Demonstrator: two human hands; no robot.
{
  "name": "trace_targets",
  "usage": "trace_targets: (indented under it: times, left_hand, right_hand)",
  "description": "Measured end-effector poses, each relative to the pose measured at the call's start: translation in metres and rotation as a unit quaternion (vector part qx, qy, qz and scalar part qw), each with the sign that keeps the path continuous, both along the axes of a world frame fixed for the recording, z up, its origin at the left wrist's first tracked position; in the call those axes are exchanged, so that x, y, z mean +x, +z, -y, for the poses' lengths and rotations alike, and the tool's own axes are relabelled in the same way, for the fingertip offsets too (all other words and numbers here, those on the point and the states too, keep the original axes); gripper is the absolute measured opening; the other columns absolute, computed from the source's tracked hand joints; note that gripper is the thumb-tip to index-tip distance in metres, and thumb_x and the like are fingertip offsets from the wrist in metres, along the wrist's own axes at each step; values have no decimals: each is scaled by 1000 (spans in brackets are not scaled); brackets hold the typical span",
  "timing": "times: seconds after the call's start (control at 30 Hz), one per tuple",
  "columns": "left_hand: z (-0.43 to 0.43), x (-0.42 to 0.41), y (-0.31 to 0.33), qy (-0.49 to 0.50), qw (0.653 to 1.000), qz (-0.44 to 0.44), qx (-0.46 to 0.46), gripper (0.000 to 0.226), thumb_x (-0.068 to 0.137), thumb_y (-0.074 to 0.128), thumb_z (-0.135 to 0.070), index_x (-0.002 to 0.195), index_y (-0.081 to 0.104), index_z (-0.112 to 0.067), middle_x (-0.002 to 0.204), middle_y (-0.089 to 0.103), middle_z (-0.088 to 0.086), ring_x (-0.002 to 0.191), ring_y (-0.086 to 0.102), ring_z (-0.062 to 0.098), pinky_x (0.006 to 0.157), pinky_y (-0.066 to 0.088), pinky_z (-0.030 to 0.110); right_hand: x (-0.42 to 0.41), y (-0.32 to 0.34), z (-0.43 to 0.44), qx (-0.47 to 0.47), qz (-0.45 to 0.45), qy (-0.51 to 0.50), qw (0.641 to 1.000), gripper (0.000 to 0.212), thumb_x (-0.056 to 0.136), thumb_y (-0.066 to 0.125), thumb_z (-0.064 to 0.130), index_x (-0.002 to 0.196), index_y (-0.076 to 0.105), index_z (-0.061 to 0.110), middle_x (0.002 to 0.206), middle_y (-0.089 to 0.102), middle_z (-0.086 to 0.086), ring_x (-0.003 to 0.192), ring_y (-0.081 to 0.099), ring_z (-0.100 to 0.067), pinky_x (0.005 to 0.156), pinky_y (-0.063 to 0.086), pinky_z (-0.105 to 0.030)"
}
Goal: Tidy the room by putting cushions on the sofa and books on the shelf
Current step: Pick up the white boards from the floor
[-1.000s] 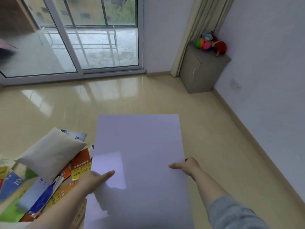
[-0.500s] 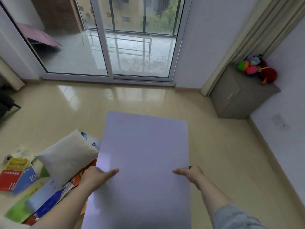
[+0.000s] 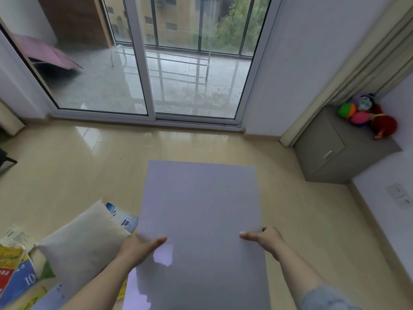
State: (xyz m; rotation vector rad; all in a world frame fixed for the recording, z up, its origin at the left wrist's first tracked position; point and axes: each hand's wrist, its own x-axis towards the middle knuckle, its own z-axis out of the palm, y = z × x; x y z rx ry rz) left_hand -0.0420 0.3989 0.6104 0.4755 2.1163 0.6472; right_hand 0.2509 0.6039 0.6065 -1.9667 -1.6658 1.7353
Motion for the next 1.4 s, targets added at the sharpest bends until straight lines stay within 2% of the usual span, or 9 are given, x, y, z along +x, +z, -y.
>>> trace_targets:
  times: [0.2, 0.33, 0.43, 0.53, 0.7, 0.8, 0.9, 1.0, 1.4]
  left_hand:
    - [-47, -41, 1, 16, 999, 5, -47, 60, 59, 69, -72, 79, 65, -15, 81, 67, 1, 81, 61, 19, 63, 43, 28]
    - [-87, -57, 5, 22, 998, -11, -60, 43, 69, 71, -63, 87, 66, -24, 94, 69, 1, 91, 62, 22, 77, 49, 30]
    - [-121, -71, 1, 67, 996, 0, -62, 56, 51, 65, -71, 83, 67, -25, 91, 70, 0, 90, 62, 22, 82, 51, 33]
    - [-158, -83, -1, 121, 990, 0, -66, 66, 46, 64, -72, 91, 69, -24, 93, 70, -1, 91, 62, 21, 82, 50, 33]
    - [-216, -106, 0, 187, 979, -10, -80, 81, 38, 64, -81, 88, 70, -17, 90, 70, -2, 84, 63, 18, 69, 48, 30]
    - [-248, -125, -3, 210, 973, -13, -100, 95, 30, 59, -87, 93, 66, -16, 90, 69, -1, 83, 62, 17, 66, 48, 30]
    - [-273, -142, 3, 218, 970, -19, -109, 79, 46, 65, -82, 96, 66, -21, 98, 67, -1, 89, 61, 19, 69, 45, 29]
    - [-288, -156, 2, 230, 966, -21, -116, 41, 70, 70, -64, 83, 66, -26, 100, 67, 3, 93, 59, 22, 75, 46, 29]
    - [-363, -314, -3, 215, 967, -29, -136, 47, 84, 54, -60, 112, 64, -24, 123, 59, 5, 112, 55, 25, 89, 45, 28]
  right_hand:
    - [-49, -7, -69, -4, 27, 30, 999, 101, 14, 87, 66, 97, 75, 10, 96, 74, -1, 89, 70, -18, 81, 56, -32]
    - [-76, -13, -115, -10, 29, 52, 998, 102, 13, 86, 68, 97, 74, 11, 97, 73, 0, 93, 68, -17, 73, 52, -25]
    - [-111, -17, -168, -20, 30, 90, 995, 64, 46, 94, 45, 95, 75, 10, 96, 73, 0, 91, 68, -17, 74, 51, -24]
    - [-150, -19, -227, -29, 19, 119, 992, 51, 52, 94, 35, 92, 75, 9, 97, 74, -4, 90, 70, -19, 80, 54, -29]
    - [-199, -22, -312, -43, 20, 178, 983, 80, 19, 94, 51, 86, 78, 10, 94, 75, -3, 90, 71, -18, 90, 54, -35]
    - [-223, -29, -353, -52, 15, 191, 980, 82, 17, 93, 55, 84, 79, 10, 90, 76, -2, 87, 72, -18, 90, 55, -36]
    - [-255, -31, -381, -65, 29, 220, 973, 72, 31, 96, 46, 89, 78, 7, 94, 76, -6, 87, 72, -21, 88, 56, -36]
    - [-286, -48, -404, -57, 52, 247, 966, 98, 7, 90, 62, 88, 78, 9, 91, 76, -2, 87, 72, -20, 88, 57, -39]
    - [-467, -42, -489, -37, 78, 290, 953, 111, 0, 86, 68, 94, 74, 10, 94, 74, -3, 90, 71, -24, 88, 56, -40]
